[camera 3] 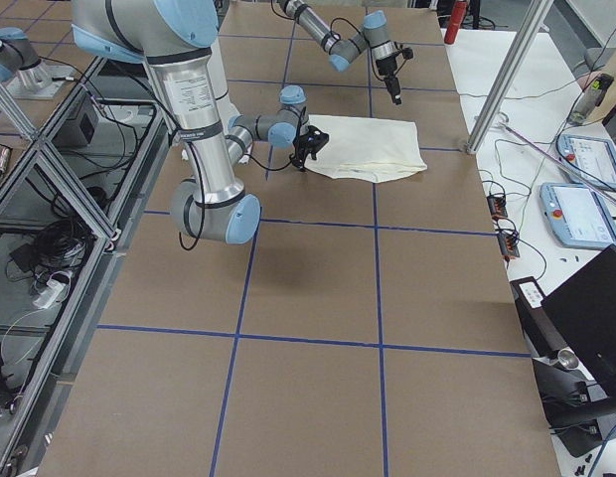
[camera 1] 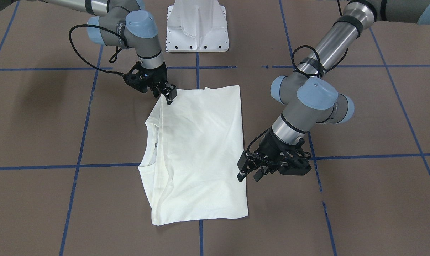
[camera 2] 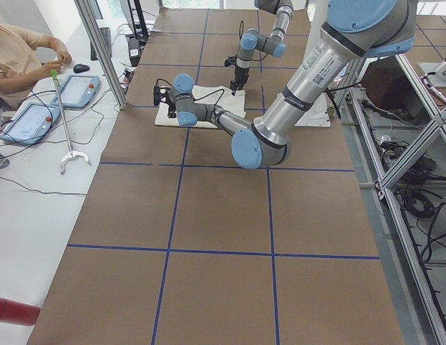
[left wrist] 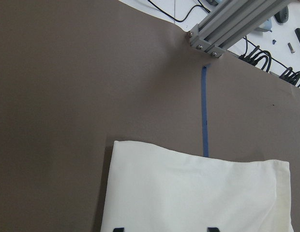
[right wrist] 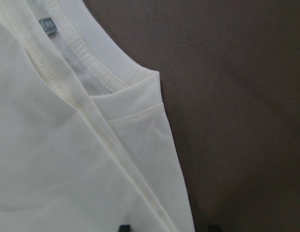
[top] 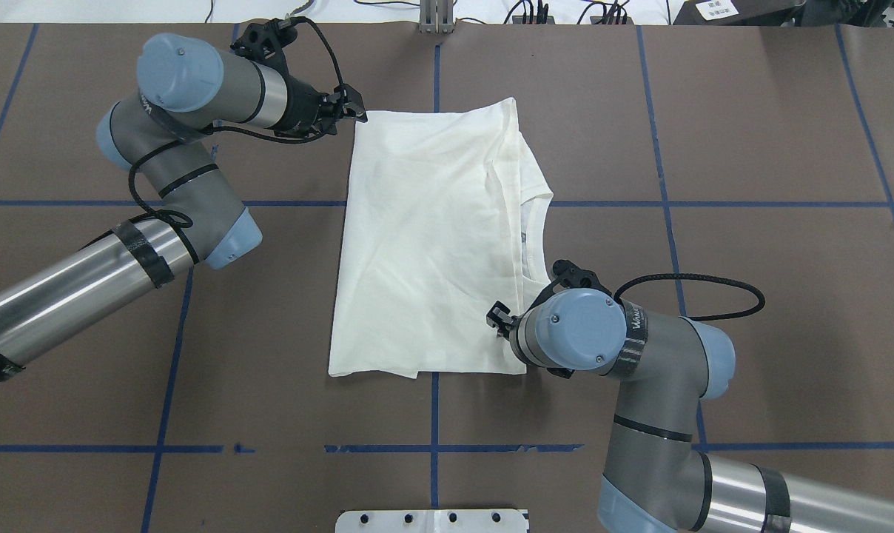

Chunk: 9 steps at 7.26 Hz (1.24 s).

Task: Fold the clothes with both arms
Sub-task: 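Move both grippers to the shirt's corners nearest the robot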

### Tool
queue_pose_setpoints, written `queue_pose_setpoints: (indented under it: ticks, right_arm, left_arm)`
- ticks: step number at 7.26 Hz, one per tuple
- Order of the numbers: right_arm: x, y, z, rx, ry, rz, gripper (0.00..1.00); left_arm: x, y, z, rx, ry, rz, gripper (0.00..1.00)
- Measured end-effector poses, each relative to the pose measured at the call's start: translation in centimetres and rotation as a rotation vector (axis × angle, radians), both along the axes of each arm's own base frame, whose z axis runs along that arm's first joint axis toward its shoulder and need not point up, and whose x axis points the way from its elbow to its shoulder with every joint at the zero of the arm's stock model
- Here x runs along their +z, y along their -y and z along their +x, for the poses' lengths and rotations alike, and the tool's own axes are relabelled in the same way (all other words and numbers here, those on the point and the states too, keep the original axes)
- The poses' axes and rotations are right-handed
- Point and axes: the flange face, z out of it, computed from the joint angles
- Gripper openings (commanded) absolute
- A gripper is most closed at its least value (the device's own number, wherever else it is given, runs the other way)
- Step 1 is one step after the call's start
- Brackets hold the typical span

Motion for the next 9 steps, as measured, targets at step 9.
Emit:
queue_pose_setpoints:
  ticks: [9]
  right_arm:
    - [-3.8,-1.3,3.8,-0.006,0.094,0.025,0.0]
  left_arm:
    - [0.3,-18.2,0.3,0.085,-0.154,-0.256,0.67]
